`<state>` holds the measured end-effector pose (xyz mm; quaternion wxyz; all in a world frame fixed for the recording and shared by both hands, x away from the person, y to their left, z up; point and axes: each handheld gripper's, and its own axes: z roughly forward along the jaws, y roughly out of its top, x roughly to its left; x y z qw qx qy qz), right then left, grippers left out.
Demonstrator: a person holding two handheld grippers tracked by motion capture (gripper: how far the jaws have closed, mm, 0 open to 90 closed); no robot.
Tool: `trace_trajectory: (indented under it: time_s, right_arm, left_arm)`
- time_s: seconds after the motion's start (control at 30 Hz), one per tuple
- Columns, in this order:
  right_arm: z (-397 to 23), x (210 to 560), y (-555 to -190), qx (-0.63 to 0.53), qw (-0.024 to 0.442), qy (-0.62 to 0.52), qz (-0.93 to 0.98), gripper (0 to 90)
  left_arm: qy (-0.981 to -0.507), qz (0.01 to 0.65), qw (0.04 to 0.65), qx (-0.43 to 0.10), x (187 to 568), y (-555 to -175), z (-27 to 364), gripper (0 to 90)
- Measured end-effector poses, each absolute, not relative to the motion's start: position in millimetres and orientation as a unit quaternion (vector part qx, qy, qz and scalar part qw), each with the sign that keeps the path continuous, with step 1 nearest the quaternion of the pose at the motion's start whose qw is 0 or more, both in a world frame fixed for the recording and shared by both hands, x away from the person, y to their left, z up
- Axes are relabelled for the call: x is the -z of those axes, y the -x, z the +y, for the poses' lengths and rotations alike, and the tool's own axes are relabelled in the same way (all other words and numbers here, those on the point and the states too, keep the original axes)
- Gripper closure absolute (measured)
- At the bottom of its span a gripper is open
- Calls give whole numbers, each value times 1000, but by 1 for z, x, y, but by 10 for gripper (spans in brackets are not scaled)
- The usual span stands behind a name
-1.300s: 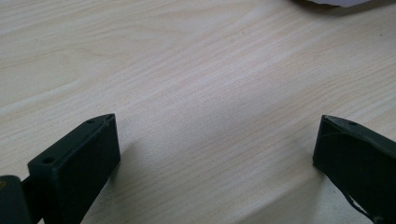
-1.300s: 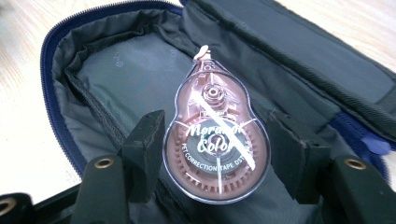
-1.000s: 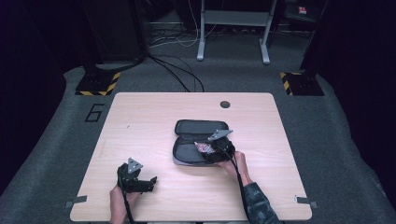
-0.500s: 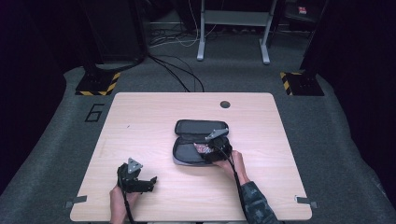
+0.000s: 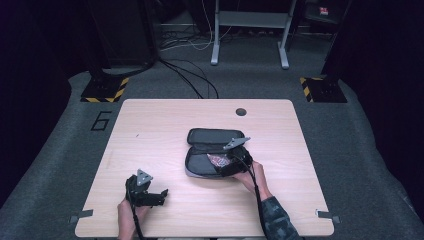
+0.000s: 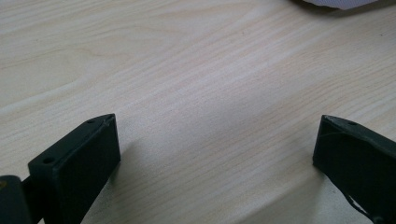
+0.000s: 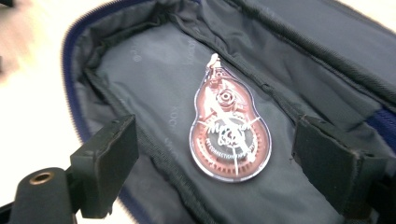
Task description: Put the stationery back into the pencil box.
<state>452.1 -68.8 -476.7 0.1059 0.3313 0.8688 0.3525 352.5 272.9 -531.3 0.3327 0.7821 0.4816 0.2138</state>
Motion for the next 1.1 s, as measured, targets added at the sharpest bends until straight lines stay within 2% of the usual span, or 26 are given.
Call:
trace_trajectory:
  time_s: [0.4, 0.67, 0.83, 1.1]
  right_arm:
    - [-96, 455, -419, -362, 136, -329, 862, 67]
    - [-125, 450, -394, -358, 173, -345, 850, 64]
    - [-152, 464, -379, -345, 186, -367, 844, 59]
    - [-195, 513, -356, -324, 182, -441, 817, 0]
  left_arm:
    - [-782, 481, 333, -214, 531, -352, 273, 6]
    - [-782, 481, 333, -214, 531, -352, 273, 6]
    - [-782, 482, 332, -214, 531, -352, 273, 6]
    - [-782, 481, 332, -214, 531, -352, 273, 5]
